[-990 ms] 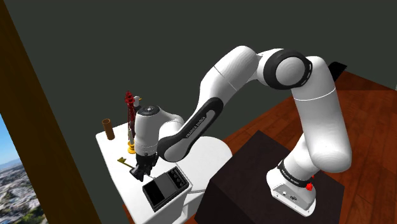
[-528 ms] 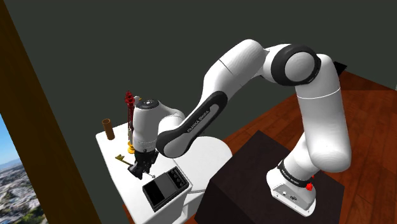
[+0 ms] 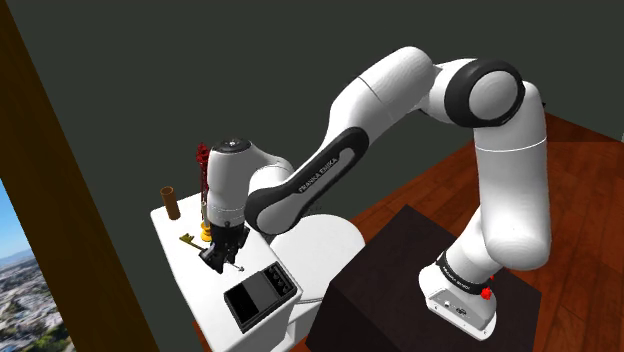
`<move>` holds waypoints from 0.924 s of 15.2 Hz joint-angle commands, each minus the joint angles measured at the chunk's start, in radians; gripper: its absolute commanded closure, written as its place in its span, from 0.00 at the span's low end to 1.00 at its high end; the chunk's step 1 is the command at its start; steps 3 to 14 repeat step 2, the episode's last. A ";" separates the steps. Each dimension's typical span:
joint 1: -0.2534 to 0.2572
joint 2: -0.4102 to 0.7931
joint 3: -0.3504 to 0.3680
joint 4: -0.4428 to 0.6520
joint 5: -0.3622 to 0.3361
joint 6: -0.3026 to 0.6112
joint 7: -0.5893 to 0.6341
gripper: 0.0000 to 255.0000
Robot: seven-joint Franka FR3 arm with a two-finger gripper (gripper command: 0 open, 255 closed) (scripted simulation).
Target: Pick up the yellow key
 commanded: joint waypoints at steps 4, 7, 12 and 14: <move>-0.002 -0.010 0.006 0.001 0.006 -0.011 0.000 1.00; -0.002 -0.010 0.006 0.001 0.006 -0.011 0.000 1.00; -0.002 -0.010 0.006 0.001 0.006 -0.011 0.000 1.00; -0.002 -0.010 0.006 0.001 0.006 -0.011 0.000 1.00</move>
